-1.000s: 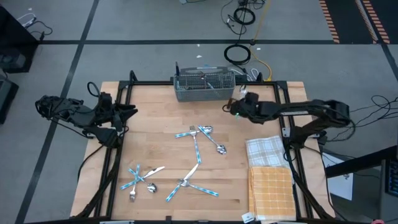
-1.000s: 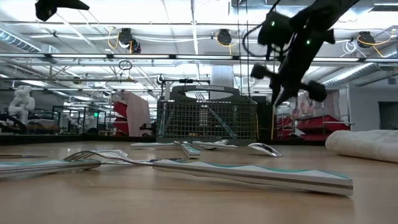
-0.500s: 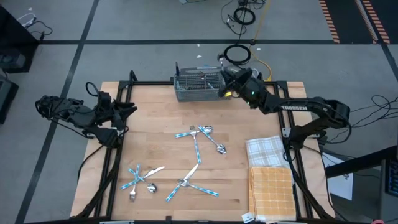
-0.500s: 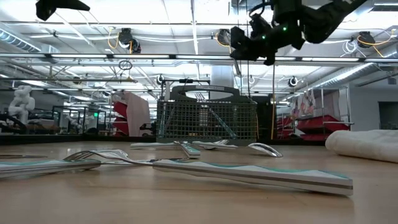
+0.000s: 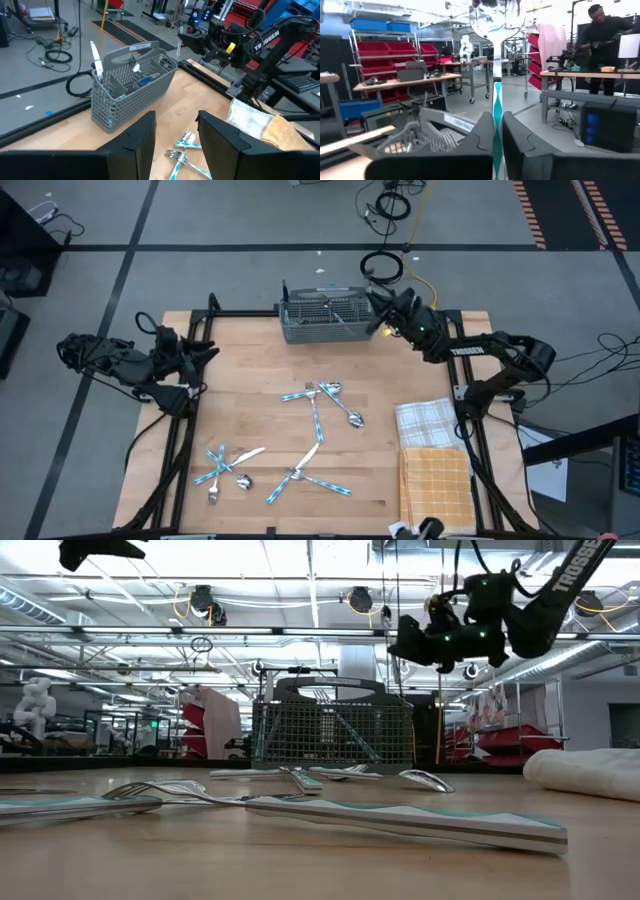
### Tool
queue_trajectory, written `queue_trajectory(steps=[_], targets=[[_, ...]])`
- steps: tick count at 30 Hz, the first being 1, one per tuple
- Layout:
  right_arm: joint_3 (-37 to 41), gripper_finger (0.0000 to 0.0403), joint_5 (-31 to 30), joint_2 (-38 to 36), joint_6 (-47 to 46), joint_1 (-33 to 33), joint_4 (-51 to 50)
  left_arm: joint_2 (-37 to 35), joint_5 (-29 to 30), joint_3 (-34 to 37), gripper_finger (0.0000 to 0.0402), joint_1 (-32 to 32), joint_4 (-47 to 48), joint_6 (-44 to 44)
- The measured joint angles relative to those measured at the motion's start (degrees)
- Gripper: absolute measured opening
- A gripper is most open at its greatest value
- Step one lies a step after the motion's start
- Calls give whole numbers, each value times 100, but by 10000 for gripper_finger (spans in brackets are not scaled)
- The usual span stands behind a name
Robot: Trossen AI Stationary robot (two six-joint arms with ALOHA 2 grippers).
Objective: Sort silverware
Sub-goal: Put the spoon into the silverware rack
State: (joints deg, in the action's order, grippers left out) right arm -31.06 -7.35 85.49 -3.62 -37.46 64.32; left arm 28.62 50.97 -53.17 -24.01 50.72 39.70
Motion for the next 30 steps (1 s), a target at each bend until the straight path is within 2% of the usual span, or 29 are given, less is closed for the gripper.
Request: queue_trajectory(steps=[8, 13, 17, 25, 30], targets=[[28, 0, 484, 394, -107, -247, 170, 2, 270, 0, 152, -2, 52, -157], [23, 0, 741, 987, -327, -310, 1304, 2, 329, 0, 152, -1, 109, -155], [23, 0, 728, 1441, -517, -310, 1772, 2, 332, 0, 152, -1, 107, -150], [23, 1, 720, 1641, -641, -310, 1822, 2, 332, 0, 152, -2, 107, -148], [21, 29, 707, 1641, -582, -308, 1595, 2, 332, 0, 152, -2, 107, -144]])
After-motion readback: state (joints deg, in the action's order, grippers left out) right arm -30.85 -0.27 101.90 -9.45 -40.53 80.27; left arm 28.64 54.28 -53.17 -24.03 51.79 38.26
